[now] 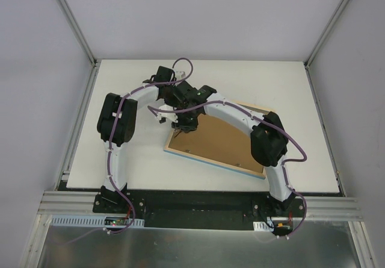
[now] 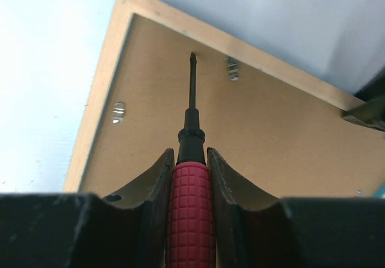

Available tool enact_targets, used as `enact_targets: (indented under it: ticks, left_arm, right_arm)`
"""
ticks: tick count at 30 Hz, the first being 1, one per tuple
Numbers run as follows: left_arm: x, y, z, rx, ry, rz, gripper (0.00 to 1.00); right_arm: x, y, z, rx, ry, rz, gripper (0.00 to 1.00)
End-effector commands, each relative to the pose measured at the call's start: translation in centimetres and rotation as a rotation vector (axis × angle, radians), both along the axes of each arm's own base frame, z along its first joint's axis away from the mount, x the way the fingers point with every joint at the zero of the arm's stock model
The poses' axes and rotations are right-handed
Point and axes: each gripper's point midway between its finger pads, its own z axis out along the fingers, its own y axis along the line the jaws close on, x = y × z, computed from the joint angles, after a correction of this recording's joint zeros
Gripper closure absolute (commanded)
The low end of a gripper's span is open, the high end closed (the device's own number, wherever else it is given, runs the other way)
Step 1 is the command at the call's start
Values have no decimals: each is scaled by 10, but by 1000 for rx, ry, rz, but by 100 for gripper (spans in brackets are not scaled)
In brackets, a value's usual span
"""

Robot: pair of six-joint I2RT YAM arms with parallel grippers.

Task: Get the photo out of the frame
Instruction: Release the photo frame item from the photo frame.

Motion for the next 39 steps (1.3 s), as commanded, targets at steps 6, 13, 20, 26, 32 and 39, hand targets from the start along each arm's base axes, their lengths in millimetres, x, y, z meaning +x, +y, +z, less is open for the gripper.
enact_targets:
  ticks: [6,13,20,26,32,39]
  left_arm:
    - [-12,18,-22,50,70,26,100]
    - [-12,18,-22,52,69,25,100]
    - [-12,18,-21,52,67,26,100]
    - [-13,18,-21,50,68,26,100]
    - [-12,19,-20,50,66,30,100]
    - [-12,20,-21,50,68,34,100]
  right_arm:
    - [62,1,50,143,-160,-214,99]
    - [56,-1,21,73,-109,-189,99]
    - [28,12,11,67,-64,-107,99]
    - [21,10,1,20,-76,-82,99]
    - [-6,-3,8,-27,20,8,99]
    - [-25,-14,8,-94,42,71,99]
